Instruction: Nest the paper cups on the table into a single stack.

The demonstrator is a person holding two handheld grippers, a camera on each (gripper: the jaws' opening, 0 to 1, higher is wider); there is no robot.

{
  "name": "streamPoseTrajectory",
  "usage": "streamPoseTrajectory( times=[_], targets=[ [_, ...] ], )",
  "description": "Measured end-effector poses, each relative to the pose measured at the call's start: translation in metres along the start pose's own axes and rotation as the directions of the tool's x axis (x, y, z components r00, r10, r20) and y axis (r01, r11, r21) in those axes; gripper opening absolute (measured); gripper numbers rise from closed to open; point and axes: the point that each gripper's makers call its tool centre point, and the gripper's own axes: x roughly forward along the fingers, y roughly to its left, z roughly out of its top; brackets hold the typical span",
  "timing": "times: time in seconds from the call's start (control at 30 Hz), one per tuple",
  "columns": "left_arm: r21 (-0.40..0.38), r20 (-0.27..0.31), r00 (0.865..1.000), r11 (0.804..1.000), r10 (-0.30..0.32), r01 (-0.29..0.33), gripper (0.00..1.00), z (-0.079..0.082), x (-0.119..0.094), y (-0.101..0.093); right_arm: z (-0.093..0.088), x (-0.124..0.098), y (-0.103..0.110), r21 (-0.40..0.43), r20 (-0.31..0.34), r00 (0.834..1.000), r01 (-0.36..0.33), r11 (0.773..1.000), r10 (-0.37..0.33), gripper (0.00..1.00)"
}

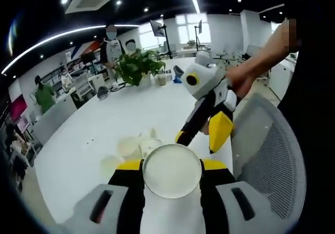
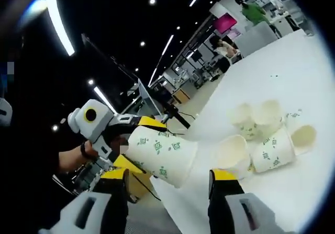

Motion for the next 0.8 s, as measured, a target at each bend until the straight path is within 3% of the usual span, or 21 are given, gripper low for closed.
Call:
streamPoseTrajectory(
  times=[0.3, 0.8],
  targets=[
    [0.014, -0.008, 1.0, 1.0, -0.026, 0.026, 0.39, -0.009, 0.002, -0.001, 0.003, 0.006, 0.015, 0.027, 0.014, 0.997, -0.074, 0.997, 0.073, 0.57],
    [0.067, -0.142, 0.989, 0.997, -0.034, 0.044, 0.39, -0.05, 0.01, -0.006, -0.006, 0.002, 0.005, -0.047, -0.03, 0.999, 0.02, 0.999, -0.021, 0.47]
  ],
)
